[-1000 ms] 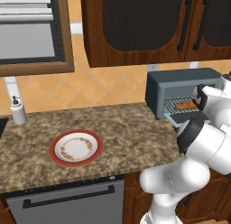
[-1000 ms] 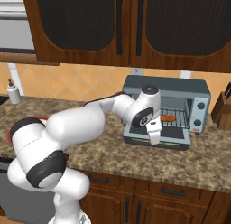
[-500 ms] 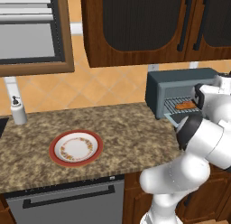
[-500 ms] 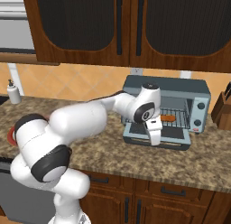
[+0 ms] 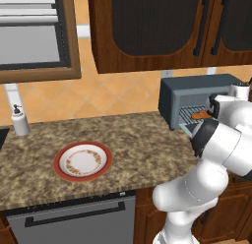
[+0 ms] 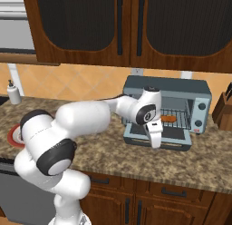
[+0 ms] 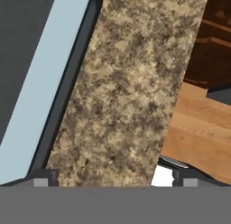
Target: Pick up the kebab skewer and baguette bread, and place them inside the toaster oven. Close the toaster oven door and start by setting the timer.
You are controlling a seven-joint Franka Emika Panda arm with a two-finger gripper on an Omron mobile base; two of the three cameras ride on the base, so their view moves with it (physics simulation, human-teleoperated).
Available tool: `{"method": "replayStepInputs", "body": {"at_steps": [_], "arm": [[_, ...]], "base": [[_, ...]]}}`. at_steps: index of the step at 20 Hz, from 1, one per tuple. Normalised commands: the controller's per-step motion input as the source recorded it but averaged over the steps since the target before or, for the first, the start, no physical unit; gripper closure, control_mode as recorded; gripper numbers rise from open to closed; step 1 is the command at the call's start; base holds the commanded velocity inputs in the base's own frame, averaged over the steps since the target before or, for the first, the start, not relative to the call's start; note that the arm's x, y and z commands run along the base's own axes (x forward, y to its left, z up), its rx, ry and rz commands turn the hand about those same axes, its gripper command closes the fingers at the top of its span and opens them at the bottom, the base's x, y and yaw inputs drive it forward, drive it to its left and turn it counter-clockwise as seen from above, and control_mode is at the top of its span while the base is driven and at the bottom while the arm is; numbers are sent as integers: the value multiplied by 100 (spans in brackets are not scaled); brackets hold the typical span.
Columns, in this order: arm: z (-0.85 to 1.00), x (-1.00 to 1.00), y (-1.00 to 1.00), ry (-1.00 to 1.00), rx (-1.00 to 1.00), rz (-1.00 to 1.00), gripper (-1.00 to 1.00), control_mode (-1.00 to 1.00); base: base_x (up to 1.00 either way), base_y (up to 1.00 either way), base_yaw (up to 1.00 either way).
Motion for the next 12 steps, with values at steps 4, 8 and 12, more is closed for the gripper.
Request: {"method": "replayStepInputs", "body": {"at_steps": [4,8,12], "arm": [[-14,9,0,0,0,0,-100,-100],[-7,27,0,1,0,0,-100,-100],[0,33,0,1,0,0,-100,-100]], "base": [[0,0,0],[0,0,0],[0,0,0]]}}
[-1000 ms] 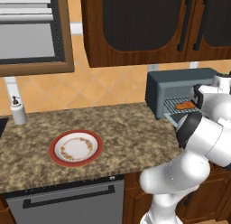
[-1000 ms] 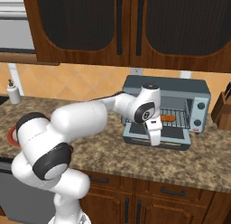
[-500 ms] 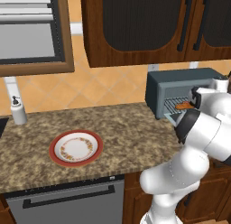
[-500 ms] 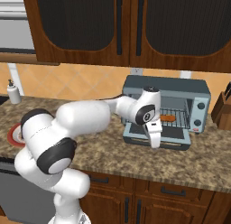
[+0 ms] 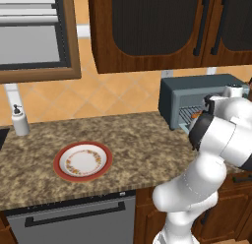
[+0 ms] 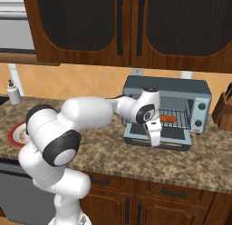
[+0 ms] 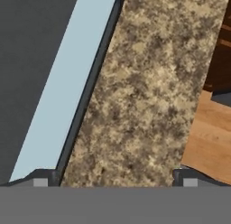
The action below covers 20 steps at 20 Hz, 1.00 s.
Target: Pick up the kebab skewer and baguette bread, and place them inside the toaster oven. Close the toaster oven door and start by setting the timer.
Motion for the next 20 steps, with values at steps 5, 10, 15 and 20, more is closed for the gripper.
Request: {"method": "replayStepInputs", "body": {"at_steps": [5,10,15,20], "arm": [[-1,30,0,0,0,0,-100,-100],[-14,25,0,1,0,0,-100,-100],[-9,32,0,1,0,0,-100,-100],[-8,23,0,1,0,0,-100,-100]], "base": [[0,0,0],[0,0,0],[0,0,0],[0,0,0]]}}
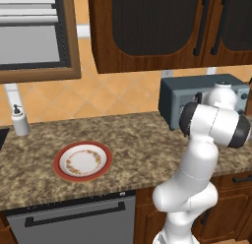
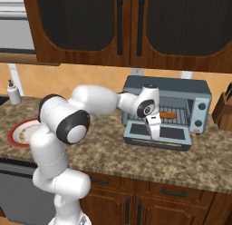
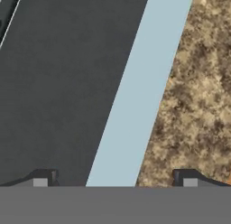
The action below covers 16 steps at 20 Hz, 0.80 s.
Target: Pick up the kebab skewer and baguette bread, and place them inside the toaster oven. Close the toaster oven door and start by setting the timer.
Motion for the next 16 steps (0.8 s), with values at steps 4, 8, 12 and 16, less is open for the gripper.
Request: {"method": "replayStepInputs", "body": {"at_steps": [4,8,12,16], "arm": [[-2,28,0,0,0,0,-100,-100],[-4,27,0,0,0,0,-100,-100],[-13,38,0,1,0,0,-100,-100],[-11,45,0,1,0,0,-100,-100]], "base": [[0,0,0],[0,0,0],[0,0,0],[0,0,0]]}}
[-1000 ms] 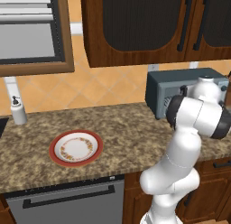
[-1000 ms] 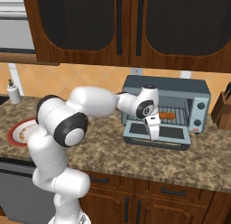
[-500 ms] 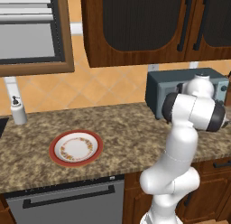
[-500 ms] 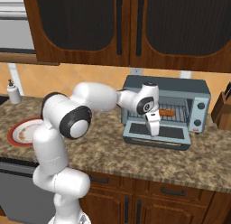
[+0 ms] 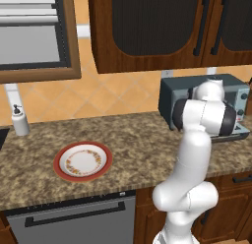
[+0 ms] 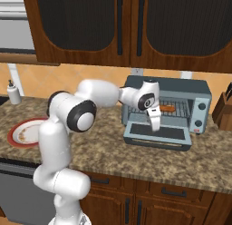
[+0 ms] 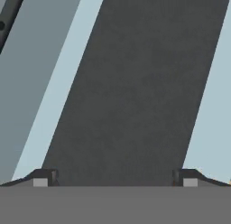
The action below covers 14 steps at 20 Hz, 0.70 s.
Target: Pick up the kebab skewer and baguette bread, and place them inside the toaster oven. Close the toaster oven door and start by setting the timer.
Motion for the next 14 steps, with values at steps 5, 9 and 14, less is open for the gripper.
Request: {"method": "replayStepInputs", "body": {"at_steps": [5,9,14], "arm": [[-27,39,5,1,0,0,-100,-100],[-26,5,0,0,0,0,-100,-100],[-7,-61,0,2,-1,0,-100,-100]], "base": [[0,0,0],[0,0,0],[0,0,0]]}}
